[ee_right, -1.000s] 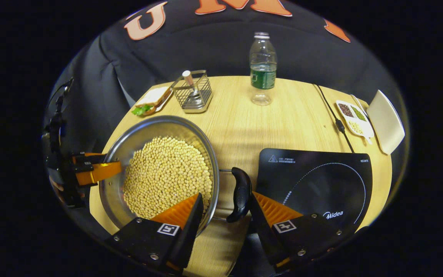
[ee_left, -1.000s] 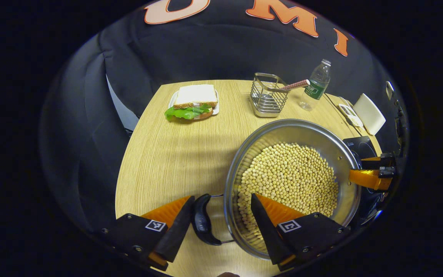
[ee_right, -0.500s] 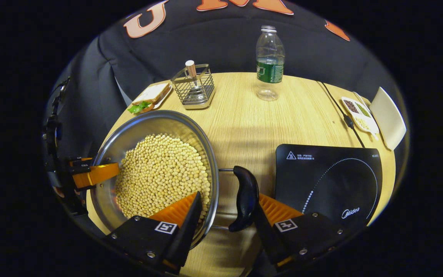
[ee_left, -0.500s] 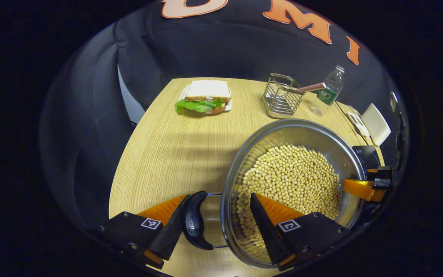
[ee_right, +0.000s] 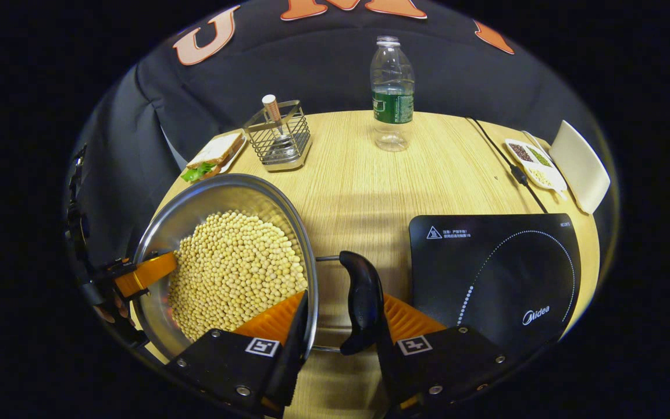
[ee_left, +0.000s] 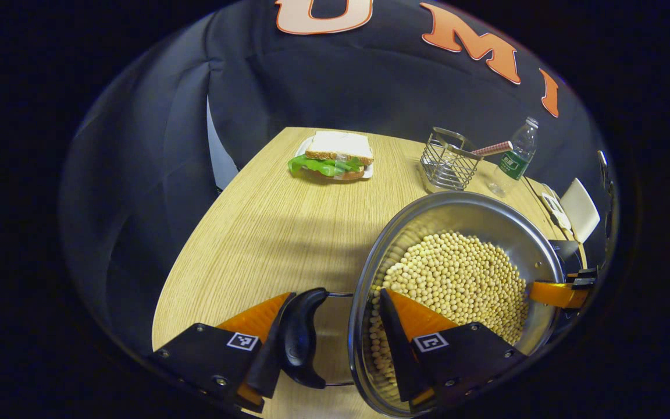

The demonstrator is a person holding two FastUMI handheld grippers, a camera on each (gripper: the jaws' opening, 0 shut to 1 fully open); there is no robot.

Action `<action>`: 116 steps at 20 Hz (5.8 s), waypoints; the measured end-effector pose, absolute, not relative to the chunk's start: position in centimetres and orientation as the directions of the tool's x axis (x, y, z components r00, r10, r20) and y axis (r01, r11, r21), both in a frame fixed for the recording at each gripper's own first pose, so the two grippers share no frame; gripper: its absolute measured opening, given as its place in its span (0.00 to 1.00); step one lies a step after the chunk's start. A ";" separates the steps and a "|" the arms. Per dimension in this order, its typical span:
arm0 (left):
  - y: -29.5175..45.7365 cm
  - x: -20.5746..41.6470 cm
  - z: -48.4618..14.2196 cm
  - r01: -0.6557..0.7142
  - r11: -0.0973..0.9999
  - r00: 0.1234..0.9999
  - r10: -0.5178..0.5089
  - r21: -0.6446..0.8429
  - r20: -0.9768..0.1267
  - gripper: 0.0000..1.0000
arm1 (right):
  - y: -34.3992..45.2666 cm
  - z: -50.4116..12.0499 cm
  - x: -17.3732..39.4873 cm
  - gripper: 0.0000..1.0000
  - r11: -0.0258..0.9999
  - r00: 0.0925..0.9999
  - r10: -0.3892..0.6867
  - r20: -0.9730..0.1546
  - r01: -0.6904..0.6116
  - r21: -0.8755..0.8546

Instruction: First push the handle of the pot to place it horizontally, then grasp the pot with both hands and set it on the induction cooktop.

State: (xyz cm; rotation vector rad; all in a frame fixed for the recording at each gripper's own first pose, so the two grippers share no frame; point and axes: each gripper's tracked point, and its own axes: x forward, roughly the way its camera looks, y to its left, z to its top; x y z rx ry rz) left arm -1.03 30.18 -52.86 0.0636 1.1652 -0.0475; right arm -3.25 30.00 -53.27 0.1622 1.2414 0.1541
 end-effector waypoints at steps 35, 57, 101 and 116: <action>11.7 4.6 -44.3 0.259 0.965 0.567 -0.114 0.045 -0.816 0.66 | 30.1 -53.2 -3.9 0.46 0.953 0.502 0.150 -0.852 0.156 0.260; -7.4 2.8 -45.0 0.364 0.932 0.547 -0.211 0.003 -0.810 0.66 | 30.3 -52.1 -5.6 0.46 0.945 0.532 0.072 -0.843 0.234 0.228; -4.2 4.1 -33.7 0.234 0.963 0.723 -0.081 0.133 -0.686 0.85 | 29.8 -32.4 0.9 0.94 0.985 0.855 0.057 -0.515 0.034 0.167; -1.1 9.7 -3.3 0.068 0.998 0.984 -0.069 -0.009 -0.166 0.82 | 34.1 -3.2 0.0 0.93 0.966 0.975 0.220 -0.039 -0.211 0.152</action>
